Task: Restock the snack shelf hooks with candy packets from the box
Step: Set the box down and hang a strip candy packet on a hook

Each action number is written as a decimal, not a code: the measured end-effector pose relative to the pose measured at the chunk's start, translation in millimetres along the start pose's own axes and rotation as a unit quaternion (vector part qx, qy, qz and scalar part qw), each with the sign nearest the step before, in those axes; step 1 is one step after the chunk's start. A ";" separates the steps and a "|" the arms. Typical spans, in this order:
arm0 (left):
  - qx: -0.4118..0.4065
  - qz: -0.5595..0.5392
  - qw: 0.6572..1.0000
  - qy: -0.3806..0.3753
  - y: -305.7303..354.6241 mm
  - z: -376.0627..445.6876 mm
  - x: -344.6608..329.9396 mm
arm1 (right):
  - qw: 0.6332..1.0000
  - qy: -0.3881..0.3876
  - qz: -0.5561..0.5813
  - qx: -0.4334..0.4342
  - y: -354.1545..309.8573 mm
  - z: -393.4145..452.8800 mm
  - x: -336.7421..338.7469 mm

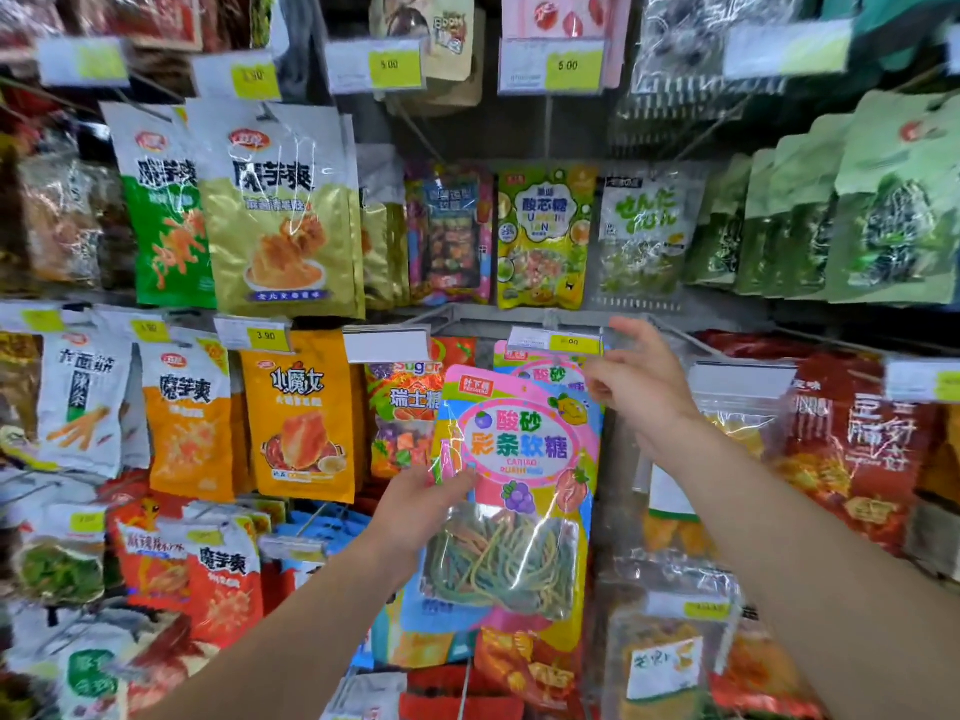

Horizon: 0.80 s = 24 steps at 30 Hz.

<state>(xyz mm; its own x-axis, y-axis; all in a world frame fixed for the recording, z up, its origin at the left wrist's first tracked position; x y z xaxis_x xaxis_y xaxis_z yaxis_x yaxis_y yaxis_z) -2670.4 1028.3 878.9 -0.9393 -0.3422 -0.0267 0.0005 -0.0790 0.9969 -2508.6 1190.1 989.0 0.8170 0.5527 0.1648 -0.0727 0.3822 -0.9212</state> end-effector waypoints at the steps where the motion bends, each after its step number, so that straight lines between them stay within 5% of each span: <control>1: -0.003 -0.009 1.000 0.007 0.3 3.3 -0.6 | 1.000 -0.005 0.012 0.009 -1.8 2.5 0.5; 8: -0.020 -0.047 0.999 -0.007 14.3 24.0 -11.1 | 0.992 -0.006 0.121 0.028 -10.4 17.9 1.9; 24: 0.029 -0.060 0.997 -0.023 22.3 51.9 -40.6 | 0.994 -0.019 0.097 0.041 -12.2 5.3 5.2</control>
<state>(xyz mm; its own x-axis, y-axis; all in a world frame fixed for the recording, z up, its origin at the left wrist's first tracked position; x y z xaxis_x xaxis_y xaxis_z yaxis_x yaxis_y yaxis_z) -2650.0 1089.0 906.1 -0.9461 -0.2898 -0.1449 -0.1324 -0.0624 0.9892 -2506.4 1192.2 1003.0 0.7613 0.6484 0.0015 -0.2748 0.3248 -0.9050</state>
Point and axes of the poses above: each hand's wrist, its own z-axis towards the middle knuckle, its own x-axis out of the back of the hand, y = z × x, the point moved 4 cm from there along z, towards the middle knuckle, and after that the axes turned 15 degrees about -y, right-handed, at the moved point
